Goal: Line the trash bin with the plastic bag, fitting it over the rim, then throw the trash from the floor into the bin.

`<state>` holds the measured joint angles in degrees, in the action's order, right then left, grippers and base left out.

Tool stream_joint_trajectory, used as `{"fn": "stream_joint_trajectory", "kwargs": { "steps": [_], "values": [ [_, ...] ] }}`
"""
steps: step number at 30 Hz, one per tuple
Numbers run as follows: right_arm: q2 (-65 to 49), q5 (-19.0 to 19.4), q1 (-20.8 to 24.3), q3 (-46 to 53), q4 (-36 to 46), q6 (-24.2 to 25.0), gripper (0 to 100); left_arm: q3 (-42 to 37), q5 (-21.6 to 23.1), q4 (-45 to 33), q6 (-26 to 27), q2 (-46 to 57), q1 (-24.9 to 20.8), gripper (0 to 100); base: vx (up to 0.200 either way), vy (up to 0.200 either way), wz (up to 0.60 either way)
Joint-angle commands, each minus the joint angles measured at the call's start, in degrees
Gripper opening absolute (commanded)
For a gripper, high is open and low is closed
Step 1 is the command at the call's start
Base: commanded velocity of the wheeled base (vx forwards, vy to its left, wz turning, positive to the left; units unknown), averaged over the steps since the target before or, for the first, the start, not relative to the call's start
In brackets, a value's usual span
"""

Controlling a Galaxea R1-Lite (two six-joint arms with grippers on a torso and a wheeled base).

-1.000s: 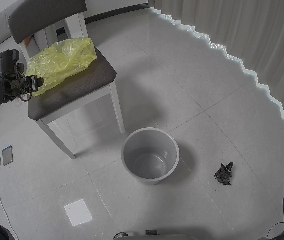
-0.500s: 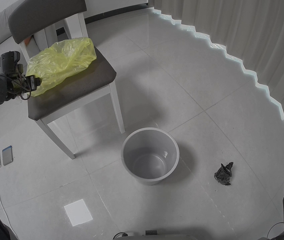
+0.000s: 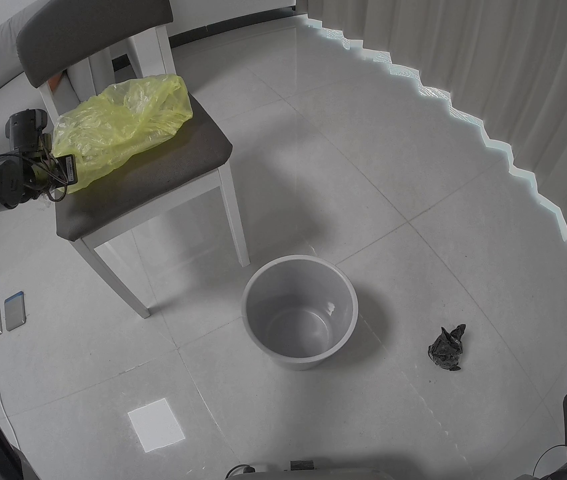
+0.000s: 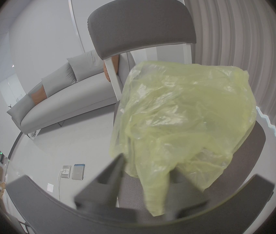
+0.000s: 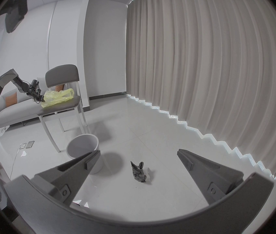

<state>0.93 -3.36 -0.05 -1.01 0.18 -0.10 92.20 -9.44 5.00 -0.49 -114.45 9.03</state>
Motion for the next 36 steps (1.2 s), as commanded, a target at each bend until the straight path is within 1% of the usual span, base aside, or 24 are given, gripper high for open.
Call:
{"fn": "stream_joint_trajectory", "kwargs": {
  "steps": [1,4,5,6,7,8,10,12,14,15,16,19,20,21,23,24,25,26,27,28,30,31,32,36],
  "values": [
    [-0.8,0.3,0.0,0.9,0.0,-0.3,100,0.2,0.1,0.3,-0.1,-1.0,0.7,0,0.0,0.0,0.0],
    [-0.8,0.2,0.0,0.5,-2.6,1.0,100,0.2,0.3,0.5,-1.0,-1.2,1.1,0,0.0,0.0,0.0],
    [-0.8,0.3,0.0,-0.3,-5.5,2.6,100,0.2,0.3,0.6,-1.5,-1.3,1.1,0,0.0,0.0,0.0],
    [-0.6,0.7,0.1,-2.8,-8.6,6.0,100,0.3,0.5,0.6,-2.1,-1.0,1.0,0,0.0,0.0,0.0],
    [0.0,0.6,0.2,-6.0,-10.2,8.8,100,0.4,1.3,0.6,-2.5,-0.3,0.8,0,0.0,0.0,0.0],
    [1.3,0.7,0.1,-8.9,-9.2,9.6,100,0.7,2.5,0.6,-2.6,0.5,0.5,0,0.0,0.0,0.0],
    [4.8,1.9,0.4,-13.0,-5.9,7.9,100,0.8,5.4,0.3,-2.6,4.2,-0.5,0,0.0,0.0,0.0],
    [8.0,5.2,0.9,-15.7,-3.5,6.2,100,0.2,7.7,-0.1,-2.7,8.8,-2.8,0,0.0,0.0,0.0],
    [14.0,10.9,1.1,-18.8,-3.4,4.3,100,-2.8,10.1,-0.4,-2.5,15.9,-6.3,0,0.0,0.0,0.0],
    [14.5,11.4,1.1,-19.0,-3.4,4.2,100,-3.0,10.3,-0.5,-2.5,16.4,-6.6,0,0.0,0.0,0.0],
    [20.7,13.7,0.7,-22.5,-4.2,3.6,100,-5.7,11.9,-1.0,-1.5,22.5,-10.4,0,0.0,0.0,0.0],
    [28.9,13.8,0.9,-27.6,-6.6,3.7,100,-6.6,12.5,-5.3,2.2,29.8,-15.9,0,0.0,0.0,0.0],
    [29.2,13.8,0.9,-27.7,-6.8,3.8,100,-6.6,12.5,-5.8,2.5,30.2,-16.2,0,0.0,0.0,0.0],
    [33.7,13.8,0.9,-30.9,-8.5,4.0,100,-5.2,12.6,-11.2,5.8,34.0,-19.2,0,0.0,0.0,0.0],
    [38.4,13.8,0.9,-34.6,-9.9,3.9,100,-3.0,12.5,-17.9,7.7,37.4,-23.9,0,0.0,0.0,0.0],
    [40.3,13.9,0.9,-36.2,-10.4,3.7,100,-2.2,12.1,-20.5,8.0,38.5,-26.2,0,0.0,0.0,0.0],
    [40.9,13.9,1.0,-36.7,-10.5,3.5,100,-1.9,11.9,-21.2,8.0,38.9,-27.1,0,0.0,0.0,0.0],
    [44.7,14.2,1.3,-39.9,-10.5,3.3,100,-0.4,11.6,-24.8,8.2,40.9,-32.0,0,0.0,0.0,0.0],
    [46.3,14.4,1.4,-41.4,-10.5,3.3,100,0.4,11.5,-25.9,8.6,41.4,-33.8,0,0.0,0.0,0.0],
    [49.2,14.4,2.2,-43.7,-10.4,3.2,100,2.0,10.8,-27.9,10.4,41.9,-37.0,0,0.0,0.0,0.0],
    [53.1,13.8,4.3,-46.6,-10.5,2.7,100,4.3,9.6,-30.3,13.7,42.1,-40.0,0,0.0,0.0,0.0],
    [53.1,13.8,4.3,-46.6,-10.5,2.7,100,4.3,9.6,-30.3,13.7,42.1,-40.0,0,0.0,0.0,0.0],
    [57.0,13.6,6.6,-49.5,-10.5,2.7,100,6.2,9.0,-33.1,16.9,42.1,-42.7,0,0.0,0.0,0.0],
    [63.3,13.6,7.9,-53.0,-10.5,2.5,100,6.9,8.9,-38.7,20.8,42.1,-45.4,0,0.0,0.0,0.0]
  ]
}}
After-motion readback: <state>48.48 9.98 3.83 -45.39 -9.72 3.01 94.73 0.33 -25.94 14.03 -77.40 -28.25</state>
